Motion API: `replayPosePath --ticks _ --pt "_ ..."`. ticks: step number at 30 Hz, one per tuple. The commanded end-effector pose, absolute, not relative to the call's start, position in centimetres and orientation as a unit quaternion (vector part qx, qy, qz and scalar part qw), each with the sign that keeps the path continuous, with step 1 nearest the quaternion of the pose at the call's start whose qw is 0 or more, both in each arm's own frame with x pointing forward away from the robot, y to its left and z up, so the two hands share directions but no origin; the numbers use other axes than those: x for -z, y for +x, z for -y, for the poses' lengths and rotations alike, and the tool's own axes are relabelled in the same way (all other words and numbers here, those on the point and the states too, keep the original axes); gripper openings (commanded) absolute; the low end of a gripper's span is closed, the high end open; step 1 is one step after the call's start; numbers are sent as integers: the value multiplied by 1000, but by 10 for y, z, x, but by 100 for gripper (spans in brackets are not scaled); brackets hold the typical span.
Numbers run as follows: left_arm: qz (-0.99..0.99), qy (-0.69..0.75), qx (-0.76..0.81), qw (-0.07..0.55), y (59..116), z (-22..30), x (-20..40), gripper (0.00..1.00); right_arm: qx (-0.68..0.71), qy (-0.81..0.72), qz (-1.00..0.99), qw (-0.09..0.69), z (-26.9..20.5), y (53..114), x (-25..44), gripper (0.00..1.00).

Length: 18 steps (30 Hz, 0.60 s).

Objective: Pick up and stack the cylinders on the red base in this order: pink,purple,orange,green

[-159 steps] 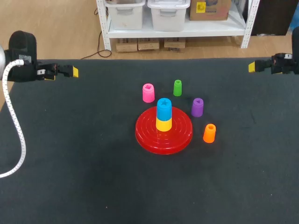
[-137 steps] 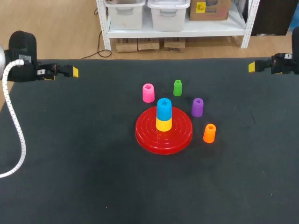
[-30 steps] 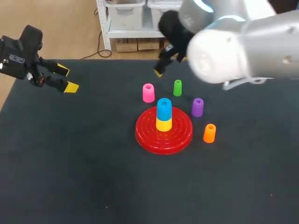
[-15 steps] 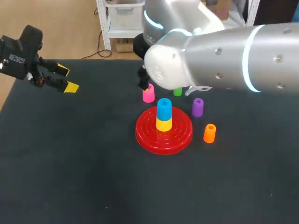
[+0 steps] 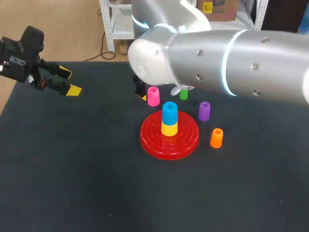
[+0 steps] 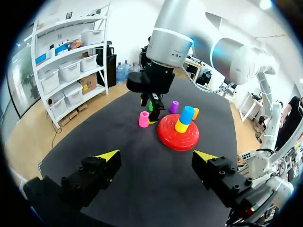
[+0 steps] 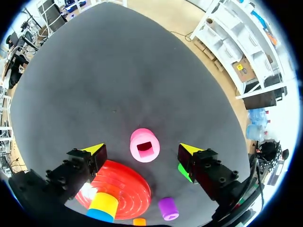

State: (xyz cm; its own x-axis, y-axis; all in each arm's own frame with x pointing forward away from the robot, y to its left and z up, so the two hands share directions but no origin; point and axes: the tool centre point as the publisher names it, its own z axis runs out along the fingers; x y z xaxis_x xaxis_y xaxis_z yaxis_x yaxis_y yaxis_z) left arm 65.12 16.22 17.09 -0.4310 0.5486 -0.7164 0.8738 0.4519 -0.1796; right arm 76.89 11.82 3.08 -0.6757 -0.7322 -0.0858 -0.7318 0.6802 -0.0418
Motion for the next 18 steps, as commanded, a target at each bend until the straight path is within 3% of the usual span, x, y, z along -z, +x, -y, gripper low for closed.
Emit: replayPosePath --ticks 1,5,8,9,11,18 --pt "-798 446 277 295 652 -163 -170 100 -3 -395 -918 42 -119 771 -29 100" --pt "-798 446 277 295 652 -163 -170 100 -4 -391 -919 41 -120 772 -28 100" --pt "-798 446 277 295 652 -163 -170 100 -4 -387 -921 38 -122 775 -25 85" --pt "-798 446 277 295 652 -163 -170 100 -3 -386 -922 37 -122 776 -23 71" --pt "-798 446 277 295 652 -163 -170 100 -2 -384 -923 34 -121 777 -21 52" --pt "-798 446 277 295 652 -163 -170 100 6 -377 -926 29 -119 778 -17 27"
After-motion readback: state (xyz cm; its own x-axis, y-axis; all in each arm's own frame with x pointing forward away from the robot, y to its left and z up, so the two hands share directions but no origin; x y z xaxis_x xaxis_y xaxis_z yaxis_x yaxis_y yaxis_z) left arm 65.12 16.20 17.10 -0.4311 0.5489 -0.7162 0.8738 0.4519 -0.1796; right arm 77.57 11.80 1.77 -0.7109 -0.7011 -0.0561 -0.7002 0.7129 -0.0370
